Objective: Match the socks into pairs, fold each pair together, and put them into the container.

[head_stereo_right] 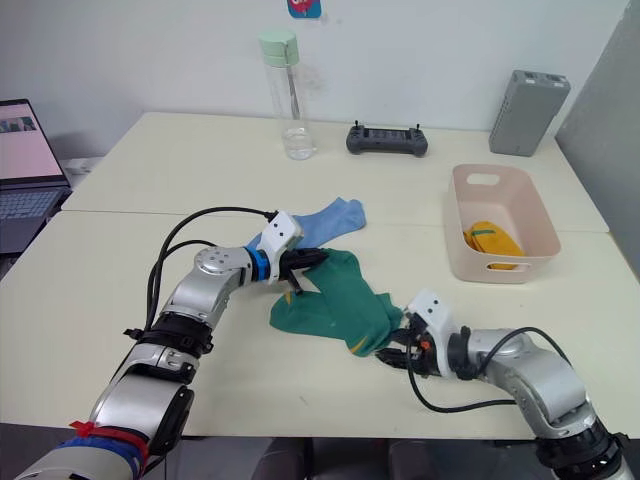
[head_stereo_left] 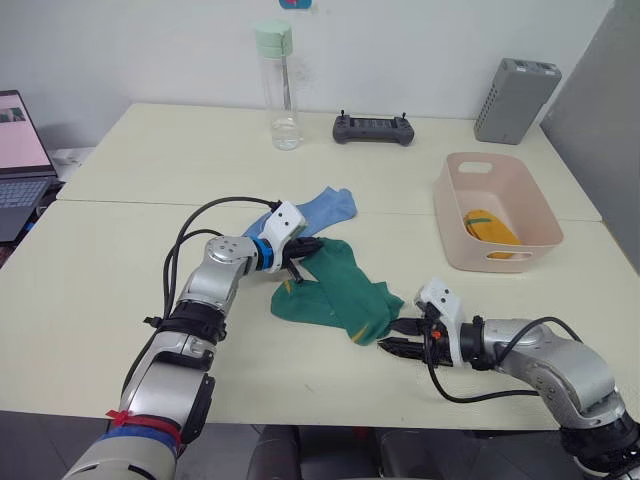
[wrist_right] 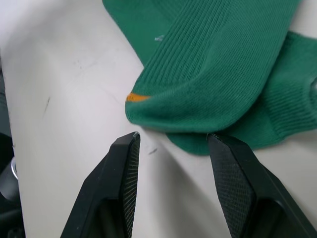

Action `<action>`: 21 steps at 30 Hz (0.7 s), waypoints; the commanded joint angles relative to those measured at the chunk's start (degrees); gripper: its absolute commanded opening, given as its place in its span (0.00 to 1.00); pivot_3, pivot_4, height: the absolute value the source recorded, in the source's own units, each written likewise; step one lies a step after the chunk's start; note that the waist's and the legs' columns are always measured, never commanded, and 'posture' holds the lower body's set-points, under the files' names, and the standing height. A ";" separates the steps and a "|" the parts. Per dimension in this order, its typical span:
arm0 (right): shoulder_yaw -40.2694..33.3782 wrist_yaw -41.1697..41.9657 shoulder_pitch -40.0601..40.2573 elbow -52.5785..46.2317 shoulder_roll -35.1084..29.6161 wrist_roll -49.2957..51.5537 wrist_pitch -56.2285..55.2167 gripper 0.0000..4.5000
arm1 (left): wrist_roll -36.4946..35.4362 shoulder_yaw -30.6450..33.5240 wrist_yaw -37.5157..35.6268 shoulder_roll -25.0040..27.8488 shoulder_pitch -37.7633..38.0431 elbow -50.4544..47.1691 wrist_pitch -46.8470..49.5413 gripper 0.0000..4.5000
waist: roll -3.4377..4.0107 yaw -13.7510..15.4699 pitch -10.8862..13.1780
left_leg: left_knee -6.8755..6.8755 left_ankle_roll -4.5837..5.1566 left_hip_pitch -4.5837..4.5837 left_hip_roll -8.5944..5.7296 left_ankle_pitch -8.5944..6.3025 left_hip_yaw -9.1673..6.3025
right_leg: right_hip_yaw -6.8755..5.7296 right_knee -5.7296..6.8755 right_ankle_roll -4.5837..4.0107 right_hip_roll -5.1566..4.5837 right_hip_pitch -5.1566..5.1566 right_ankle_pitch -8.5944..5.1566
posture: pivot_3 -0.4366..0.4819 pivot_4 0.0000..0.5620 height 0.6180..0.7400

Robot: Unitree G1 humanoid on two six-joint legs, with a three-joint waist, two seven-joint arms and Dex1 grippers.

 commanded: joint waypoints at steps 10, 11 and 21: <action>-3.73 -5.94 -3.58 4.64 5.52 2.71 1.12 0.47 | 0.06 1.13 0.42 0.38 -1.50 -0.64 -1.34 0.00 | 0.00 -0.07 0.00 | -0.01 0.00 -0.01 0.00 0.00 -0.01 | -0.01 0.00 0.00 0.00 0.00 0.00 | 0.48 0.27 1.00; -3.90 -5.47 -3.32 4.35 5.36 3.27 1.01 0.42 | 0.02 1.18 0.39 0.46 -1.45 -0.81 -1.28 0.00 | 0.00 -0.07 0.00 | -0.01 0.00 -0.01 0.00 0.00 0.00 | -0.01 0.00 0.00 0.00 -0.01 0.00 | 0.48 0.27 1.00; -5.40 -4.75 -3.90 3.58 4.72 5.00 0.20 0.01 | -2.11 2.89 -0.36 1.62 1.75 -7.13 1.44 0.00 | 0.00 -0.27 0.00 | -0.01 0.00 -0.01 0.00 0.00 0.00 | 0.00 0.00 0.00 0.00 -0.01 0.00 | 0.48 0.27 1.00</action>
